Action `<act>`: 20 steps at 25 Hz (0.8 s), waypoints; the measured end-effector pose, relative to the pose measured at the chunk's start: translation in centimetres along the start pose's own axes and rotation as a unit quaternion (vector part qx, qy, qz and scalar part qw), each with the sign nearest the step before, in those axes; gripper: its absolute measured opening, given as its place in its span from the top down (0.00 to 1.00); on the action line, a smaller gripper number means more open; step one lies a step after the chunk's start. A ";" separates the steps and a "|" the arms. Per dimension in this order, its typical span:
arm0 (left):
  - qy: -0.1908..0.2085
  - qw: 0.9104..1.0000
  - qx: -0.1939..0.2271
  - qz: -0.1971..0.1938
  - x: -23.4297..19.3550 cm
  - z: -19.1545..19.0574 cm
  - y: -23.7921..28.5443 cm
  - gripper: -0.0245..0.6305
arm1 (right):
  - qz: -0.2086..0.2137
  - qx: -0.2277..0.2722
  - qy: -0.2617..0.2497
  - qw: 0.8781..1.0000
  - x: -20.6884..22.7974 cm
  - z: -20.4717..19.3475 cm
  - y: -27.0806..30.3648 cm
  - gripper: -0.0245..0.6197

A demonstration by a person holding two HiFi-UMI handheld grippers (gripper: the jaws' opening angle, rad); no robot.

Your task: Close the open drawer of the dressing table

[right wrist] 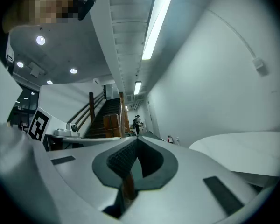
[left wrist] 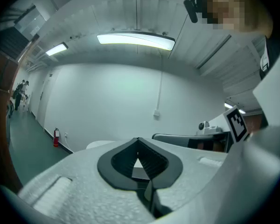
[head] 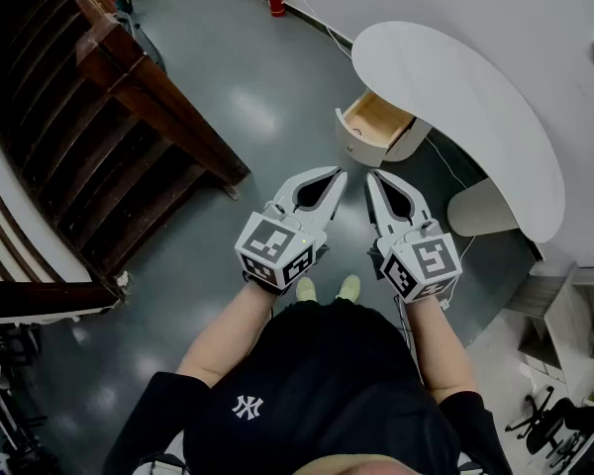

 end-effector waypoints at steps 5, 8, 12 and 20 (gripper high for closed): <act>0.000 1.000 0.001 0.000 0.9 -0.1 0.5 0.95 | 0.000 -0.002 0.000 1.000 0.6 0.0 -0.7 0.94; 0.000 1.000 -0.001 0.001 1.4 -0.3 0.8 0.95 | 0.001 -0.002 0.001 1.000 1.0 0.0 -1.0 0.94; -0.002 1.000 -0.004 0.002 1.8 -0.6 1.2 0.95 | 0.009 0.000 0.008 1.000 1.5 0.2 -1.4 0.94; 0.005 1.000 -0.016 0.011 1.9 -2.0 2.8 0.95 | 0.002 0.030 0.044 0.999 5.0 0.7 -2.9 0.94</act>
Point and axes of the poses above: the fingertips, and each gripper's own axes: y forward along the fingers, x to its right, z out of its top, the point moved 4 cm from there along -y, backward along the fingers, and after that the axes turned 6 degrees about z, right-handed, at the moved point
